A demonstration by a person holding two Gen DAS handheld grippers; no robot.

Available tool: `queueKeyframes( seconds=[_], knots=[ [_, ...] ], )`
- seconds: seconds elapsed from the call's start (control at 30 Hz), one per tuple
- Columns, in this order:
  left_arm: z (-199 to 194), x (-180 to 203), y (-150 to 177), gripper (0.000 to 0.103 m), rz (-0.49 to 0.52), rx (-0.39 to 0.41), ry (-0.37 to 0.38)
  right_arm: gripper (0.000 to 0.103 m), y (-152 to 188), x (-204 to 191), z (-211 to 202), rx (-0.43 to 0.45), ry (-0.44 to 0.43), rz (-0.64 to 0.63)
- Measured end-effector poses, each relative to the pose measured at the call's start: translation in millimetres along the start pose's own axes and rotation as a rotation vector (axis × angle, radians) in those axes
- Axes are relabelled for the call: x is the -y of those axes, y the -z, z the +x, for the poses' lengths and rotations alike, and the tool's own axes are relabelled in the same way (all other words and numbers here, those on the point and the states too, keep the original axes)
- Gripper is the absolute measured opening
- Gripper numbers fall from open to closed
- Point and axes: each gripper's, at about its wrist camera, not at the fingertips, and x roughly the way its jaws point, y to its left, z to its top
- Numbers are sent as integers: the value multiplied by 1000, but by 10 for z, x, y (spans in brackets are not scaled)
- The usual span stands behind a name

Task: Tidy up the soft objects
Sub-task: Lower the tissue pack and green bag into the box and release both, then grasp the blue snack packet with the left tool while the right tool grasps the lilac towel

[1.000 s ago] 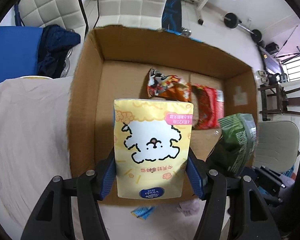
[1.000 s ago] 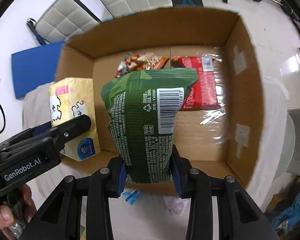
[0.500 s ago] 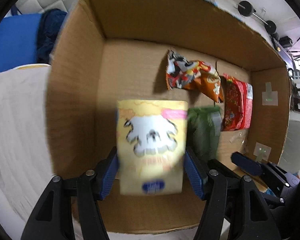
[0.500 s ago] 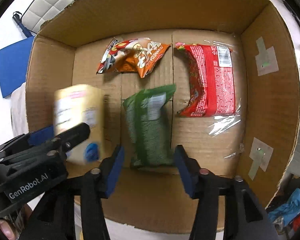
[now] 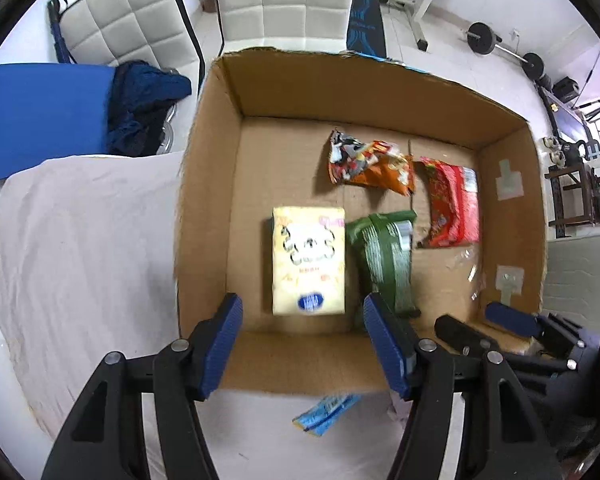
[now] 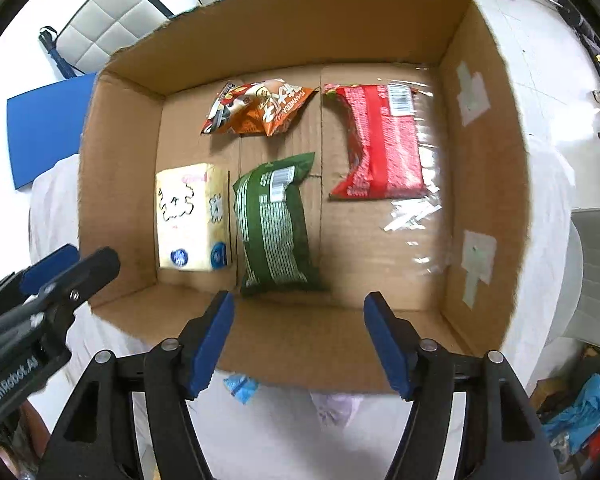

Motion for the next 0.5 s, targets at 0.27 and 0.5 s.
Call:
queueKeyframes(
  seconds=[0.27, 0.5],
  knots=[
    [-342, 108, 549, 61, 30, 79, -12, 96, 554, 81, -305, 46, -7, -48],
    [-285, 161, 1086, 61, 33, 69, -2, 97, 1149, 152, -309, 60, 3, -70]
  ],
)
